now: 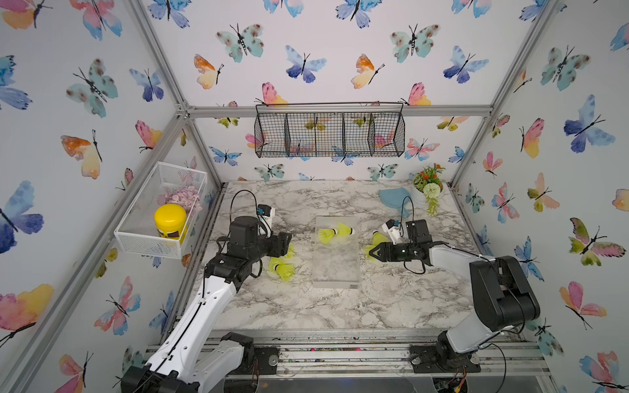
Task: Put the shuttlecocks into the storage box
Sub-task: Pick up the shuttlecock at the center of the board.
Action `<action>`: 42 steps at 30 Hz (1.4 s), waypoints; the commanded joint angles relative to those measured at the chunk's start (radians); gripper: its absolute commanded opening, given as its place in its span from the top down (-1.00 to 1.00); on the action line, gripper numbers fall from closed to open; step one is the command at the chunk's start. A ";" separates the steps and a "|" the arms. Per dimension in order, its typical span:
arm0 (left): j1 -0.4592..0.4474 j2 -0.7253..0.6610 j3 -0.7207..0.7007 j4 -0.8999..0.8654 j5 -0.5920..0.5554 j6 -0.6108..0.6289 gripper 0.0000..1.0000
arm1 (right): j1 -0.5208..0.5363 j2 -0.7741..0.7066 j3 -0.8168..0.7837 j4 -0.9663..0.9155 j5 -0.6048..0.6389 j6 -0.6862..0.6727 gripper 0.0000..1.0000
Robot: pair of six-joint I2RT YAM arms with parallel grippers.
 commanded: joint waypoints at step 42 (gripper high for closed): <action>0.003 -0.001 0.012 -0.007 0.014 0.007 -0.43 | 0.012 0.037 0.103 -0.134 0.363 -0.728 -0.27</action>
